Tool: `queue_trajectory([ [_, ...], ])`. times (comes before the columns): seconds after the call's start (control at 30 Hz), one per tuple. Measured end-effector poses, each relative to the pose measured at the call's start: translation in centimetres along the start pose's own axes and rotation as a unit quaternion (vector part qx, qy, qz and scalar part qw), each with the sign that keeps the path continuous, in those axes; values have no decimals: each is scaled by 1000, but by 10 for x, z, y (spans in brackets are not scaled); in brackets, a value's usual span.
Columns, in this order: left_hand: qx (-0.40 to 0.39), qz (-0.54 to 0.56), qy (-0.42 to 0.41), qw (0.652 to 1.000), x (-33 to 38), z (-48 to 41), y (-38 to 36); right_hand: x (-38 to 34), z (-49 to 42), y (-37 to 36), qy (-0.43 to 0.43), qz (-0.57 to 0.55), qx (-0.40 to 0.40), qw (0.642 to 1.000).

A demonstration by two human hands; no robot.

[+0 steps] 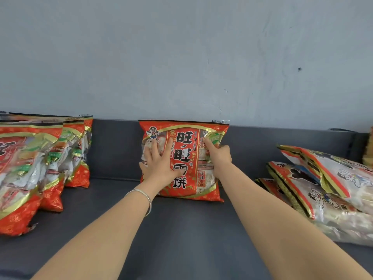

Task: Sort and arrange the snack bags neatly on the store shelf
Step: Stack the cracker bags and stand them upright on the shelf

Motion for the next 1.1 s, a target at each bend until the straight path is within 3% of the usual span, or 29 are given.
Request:
queue_trajectory([
  [0.13, 147, 10, -87, 985, 21, 10, 9, -5, 12, 25, 95, 115, 37, 988],
  [0.2, 170, 29, -143, 975, 43, 17, 12, -12, 19, 41, 143, 184, 55, 971],
  [0.33, 155, 89, -219, 959, 99, 27, 10, -29, 28, 76, 229, 304, 54, 923],
  [0.47, 110, 149, -216, 959, 151, 35, 2, -49, 30, 124, 287, 375, 52, 880],
  [0.57, 44, 175, -209, 961, 190, 47, -10, -59, 24, 168, 291, 393, 44, 871],
  [0.77, -68, 301, -117, 944, 258, 75, -24, -59, 3, 257, 256, 403, 8, 879],
  [0.87, -177, 416, -3, 892, 286, 94, -21, -46, -11, 299, 212, 409, 30, 887],
  [0.93, -234, 431, 76, 868, 294, 101, -24, -32, -21, 320, 170, 404, 31, 898],
  [1.03, -260, 429, 148, 852, 293, 105, -35, -7, -34, 344, 103, 383, 14, 918],
  [1.1, -290, 457, 174, 823, 290, 106, -45, 7, -39, 358, 63, 388, -3, 919],
])
Point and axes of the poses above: each hand's wrist, its own z-axis away from the middle knuckle, its own y-axis out of the back of the hand, x = y × z, the point moved 3 cm from there along -z, towards the middle knuckle, and after that the axes turned 2 degrees about x, right-handed, at the moved point
